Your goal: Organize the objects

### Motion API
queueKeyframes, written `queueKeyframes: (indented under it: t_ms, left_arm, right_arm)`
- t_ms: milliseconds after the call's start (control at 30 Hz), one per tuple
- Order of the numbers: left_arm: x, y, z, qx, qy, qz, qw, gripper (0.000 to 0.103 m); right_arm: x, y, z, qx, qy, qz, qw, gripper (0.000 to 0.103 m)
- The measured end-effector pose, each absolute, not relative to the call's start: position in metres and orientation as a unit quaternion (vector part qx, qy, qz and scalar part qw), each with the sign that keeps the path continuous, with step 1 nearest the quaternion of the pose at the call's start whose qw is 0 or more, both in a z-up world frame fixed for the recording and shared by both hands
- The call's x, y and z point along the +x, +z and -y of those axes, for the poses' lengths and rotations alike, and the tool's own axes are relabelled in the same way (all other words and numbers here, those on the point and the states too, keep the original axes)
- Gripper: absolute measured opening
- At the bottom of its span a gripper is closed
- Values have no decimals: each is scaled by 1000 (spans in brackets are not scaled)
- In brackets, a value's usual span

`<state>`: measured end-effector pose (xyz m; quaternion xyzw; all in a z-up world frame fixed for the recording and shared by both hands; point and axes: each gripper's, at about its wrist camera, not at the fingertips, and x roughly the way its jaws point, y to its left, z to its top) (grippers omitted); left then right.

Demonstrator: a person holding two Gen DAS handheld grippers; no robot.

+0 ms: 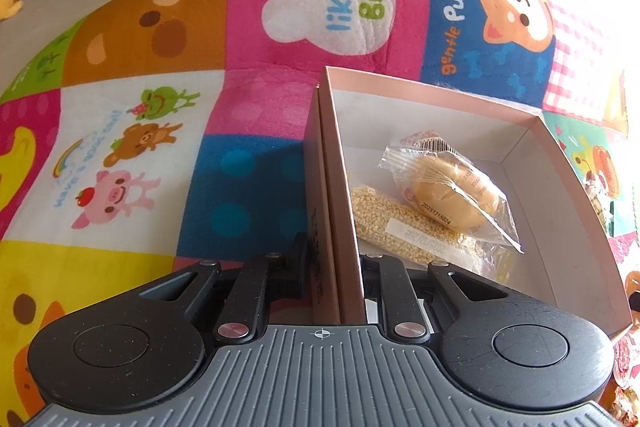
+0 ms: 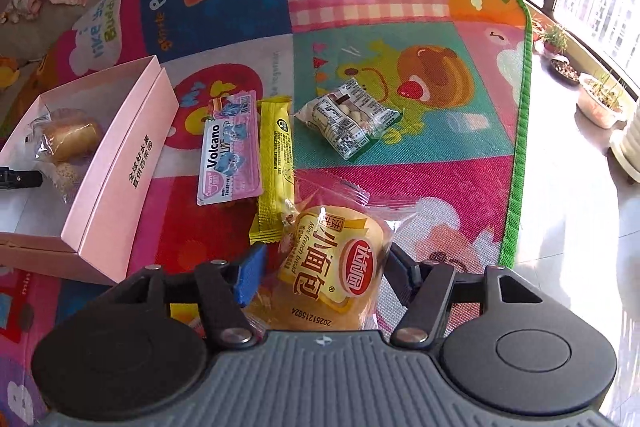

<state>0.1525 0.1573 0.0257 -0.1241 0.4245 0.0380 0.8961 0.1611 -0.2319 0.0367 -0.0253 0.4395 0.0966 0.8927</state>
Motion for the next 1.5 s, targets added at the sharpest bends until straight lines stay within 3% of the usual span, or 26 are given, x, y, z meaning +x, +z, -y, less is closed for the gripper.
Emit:
queueKeyframes:
  t_ms: [67,100,333,667,967,1267,1500]
  left_arm:
    - [152,25,-157,-125,38,-424,896,19]
    - [152,25,-157,-126,38,-423,897,19]
    - [151,25,-156,-126,38,-422,897,18]
    - [151,25,-159,-131,30,-422,897,19]
    - [150,24,-162,-141,24,-420,896,20]
    - [149,24,-163,-143,23,-418,897,20]
    - [148,23,-164,-142,21,-417,898,20]
  right_arm:
    - [153,46,229,-34,101,-428,897,61]
    - [149,51,228,-33,104,-423,900,52]
    - [104,96,209,-20,182,-398,899,52]
    - [45,102,161,-11,283,-483,829,52]
    - [64,187,110,7,332,-338,881,52]
    - [89,199,85,6,325,-288,901,74]
    - [89,169,143,-9,234,-311,921,81]
